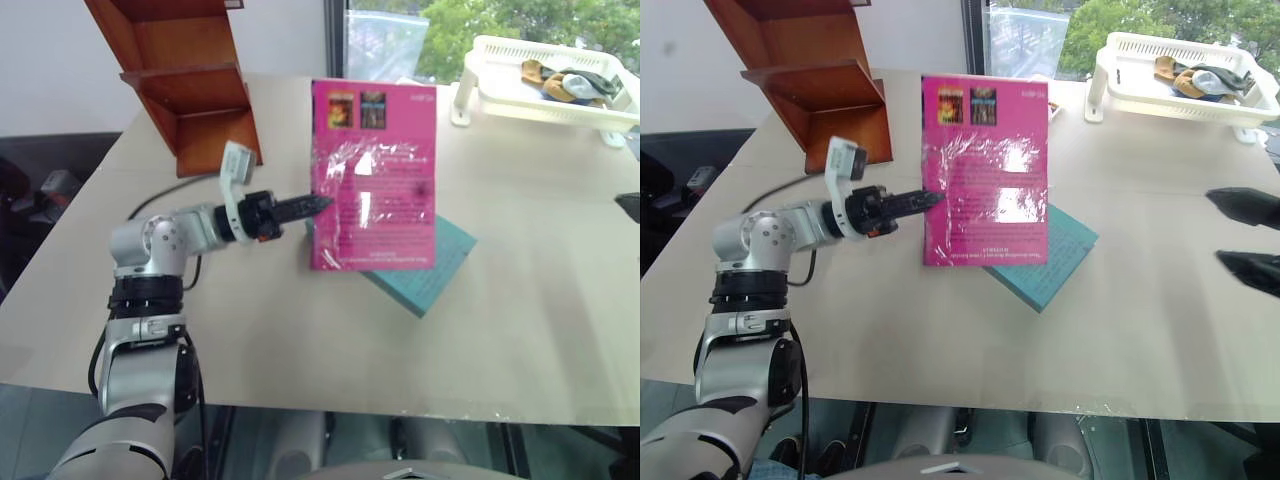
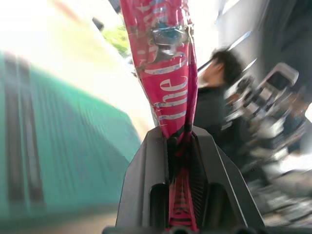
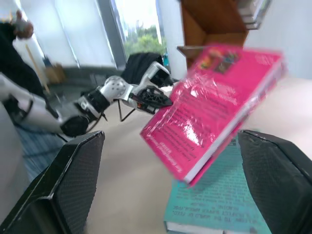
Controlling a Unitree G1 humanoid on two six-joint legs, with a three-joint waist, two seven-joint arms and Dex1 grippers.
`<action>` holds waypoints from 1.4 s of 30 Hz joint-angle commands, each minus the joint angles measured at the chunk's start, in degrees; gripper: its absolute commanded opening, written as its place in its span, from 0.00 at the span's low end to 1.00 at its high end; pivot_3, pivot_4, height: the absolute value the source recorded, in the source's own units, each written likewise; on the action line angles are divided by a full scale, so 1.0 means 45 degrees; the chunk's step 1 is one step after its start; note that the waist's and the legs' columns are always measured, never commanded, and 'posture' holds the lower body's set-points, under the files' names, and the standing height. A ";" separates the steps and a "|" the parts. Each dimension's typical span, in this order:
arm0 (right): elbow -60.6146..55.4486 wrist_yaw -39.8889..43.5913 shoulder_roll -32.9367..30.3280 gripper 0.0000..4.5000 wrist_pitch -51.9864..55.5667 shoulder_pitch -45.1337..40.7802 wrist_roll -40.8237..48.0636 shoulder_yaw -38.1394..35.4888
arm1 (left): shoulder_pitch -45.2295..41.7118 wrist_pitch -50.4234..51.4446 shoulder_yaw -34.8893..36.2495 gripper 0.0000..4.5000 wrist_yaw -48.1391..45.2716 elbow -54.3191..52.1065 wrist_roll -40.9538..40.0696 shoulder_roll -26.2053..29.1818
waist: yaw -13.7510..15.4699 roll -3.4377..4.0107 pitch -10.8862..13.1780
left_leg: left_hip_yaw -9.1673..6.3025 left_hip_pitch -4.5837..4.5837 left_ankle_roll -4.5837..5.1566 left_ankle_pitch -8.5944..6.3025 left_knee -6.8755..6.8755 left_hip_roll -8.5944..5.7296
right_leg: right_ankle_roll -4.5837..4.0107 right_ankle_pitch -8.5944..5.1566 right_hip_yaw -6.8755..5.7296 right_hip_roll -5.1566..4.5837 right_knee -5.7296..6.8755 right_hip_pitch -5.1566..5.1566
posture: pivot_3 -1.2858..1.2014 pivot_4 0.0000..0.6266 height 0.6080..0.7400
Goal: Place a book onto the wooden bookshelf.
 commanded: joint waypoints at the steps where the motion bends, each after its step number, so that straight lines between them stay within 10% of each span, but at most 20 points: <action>1: 0.1853 0.0741 -0.0546 1.00 0.0143 -0.0793 0.0140 -0.0626 | -0.0958 -0.3044 -0.0791 0.02 0.0090 -0.1657 0.1805 0.1067 | -0.0020 0.0010 0.0007 | 0.0003 0.0000 0.0000 0.0000 0.0000 0.0000 | 0.0000 0.0000 0.0001 0.0006 -0.0002 -0.0001 | 0.52 0.24 1.00; 14: 0.7321 0.2875 -0.1601 1.00 0.0123 -0.4040 -0.0344 0.0222 | -0.5762 -1.0894 -0.2890 0.02 -0.0406 0.1592 0.7593 0.4947 | -0.0221 0.0093 0.0056 | 0.0042 0.0006 0.0006 -0.0002 -0.0013 0.0013 | 0.0004 -0.0003 0.0045 0.0058 -0.0011 -0.0021 | 0.52 0.24 1.00; 30: 0.7480 0.2875 -0.0918 1.00 -0.0217 -0.5124 -0.0415 0.1945 | -0.8391 -1.6729 -0.4976 0.02 0.2860 0.7612 1.3631 0.5994 | -0.0184 0.0125 0.0086 | 0.0050 -0.0144 0.0006 0.0001 0.0012 0.0014 | 0.0007 -0.0003 0.0055 0.0060 0.0039 -0.0185 | 0.52 0.24 1.00; 42: 0.7738 0.2875 -0.0934 1.00 -0.0483 -0.5308 -0.0662 0.1964 | -0.7793 -1.7283 -0.3883 0.02 0.1300 0.6518 1.1097 0.4539 | -0.0042 0.0124 0.0103 | 0.0043 -0.0214 0.0005 0.0002 0.0108 0.0015 | 0.0008 -0.0003 0.0045 0.0056 0.0121 -0.0242 | 0.52 0.24 1.00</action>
